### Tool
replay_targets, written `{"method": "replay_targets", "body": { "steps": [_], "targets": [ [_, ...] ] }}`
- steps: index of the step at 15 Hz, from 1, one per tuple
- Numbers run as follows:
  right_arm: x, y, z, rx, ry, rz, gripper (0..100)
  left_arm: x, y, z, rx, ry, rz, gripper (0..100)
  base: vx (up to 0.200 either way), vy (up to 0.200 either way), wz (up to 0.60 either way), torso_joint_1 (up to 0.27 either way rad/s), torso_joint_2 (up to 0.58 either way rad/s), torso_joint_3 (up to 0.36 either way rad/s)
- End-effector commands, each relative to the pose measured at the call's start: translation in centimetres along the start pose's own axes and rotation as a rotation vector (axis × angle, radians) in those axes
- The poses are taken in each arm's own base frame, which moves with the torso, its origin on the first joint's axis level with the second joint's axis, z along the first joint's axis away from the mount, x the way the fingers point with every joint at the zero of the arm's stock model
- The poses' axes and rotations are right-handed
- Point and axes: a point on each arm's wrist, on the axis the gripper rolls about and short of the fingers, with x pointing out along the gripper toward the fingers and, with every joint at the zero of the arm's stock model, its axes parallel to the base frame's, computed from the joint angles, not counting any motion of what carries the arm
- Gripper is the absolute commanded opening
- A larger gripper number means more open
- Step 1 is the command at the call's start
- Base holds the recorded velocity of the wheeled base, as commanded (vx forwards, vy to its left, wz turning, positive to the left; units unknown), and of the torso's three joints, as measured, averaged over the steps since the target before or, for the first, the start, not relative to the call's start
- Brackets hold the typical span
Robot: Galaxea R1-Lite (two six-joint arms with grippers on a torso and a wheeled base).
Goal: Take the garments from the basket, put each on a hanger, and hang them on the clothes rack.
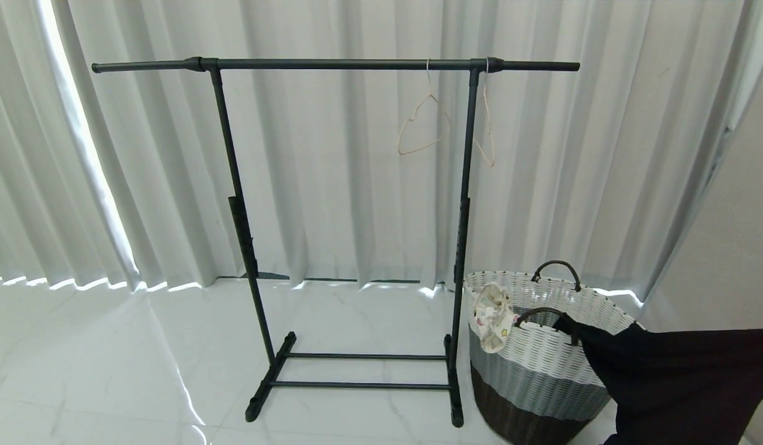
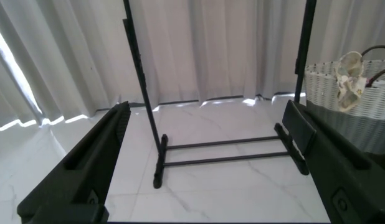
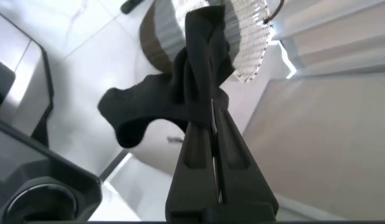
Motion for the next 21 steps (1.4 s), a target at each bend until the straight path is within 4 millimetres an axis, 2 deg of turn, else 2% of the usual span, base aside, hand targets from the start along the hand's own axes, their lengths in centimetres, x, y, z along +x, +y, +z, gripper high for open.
{"method": "replay_targets", "body": {
  "steps": [1,7,10,12,16,21],
  "targets": [
    [0.4,0.4,-0.5,0.006,0.018,0.017,0,0.0,0.0,0.0,-0.001,0.001,-0.001,100,0.200,0.200,0.00,-0.007,0.00,0.007],
    [1.0,0.0,0.2,0.018,-0.052,0.028,0,0.0,0.0,0.0,-0.001,0.001,-0.002,100,0.200,0.200,0.00,0.000,0.00,0.005],
    [2.4,-0.5,1.0,0.014,-0.074,0.082,0,0.0,0.0,0.0,-0.004,0.001,-0.002,100,0.200,0.200,0.00,0.004,0.00,0.004],
    [3.0,-0.5,1.6,-0.004,-0.091,0.093,0,0.0,0.0,0.0,-0.003,0.001,-0.002,100,0.200,0.000,0.00,0.005,0.01,0.010],
    [5.3,-0.3,3.1,-0.045,-0.106,0.182,0,0.0,0.0,0.0,-0.021,0.001,0.001,100,0.000,0.000,0.00,0.000,0.00,0.000],
    [8.6,2.1,6.7,-0.041,-0.157,0.329,0,0.0,0.0,0.0,-0.001,0.001,-0.002,100,0.000,0.000,0.00,0.000,0.00,0.000]
  ]
}}
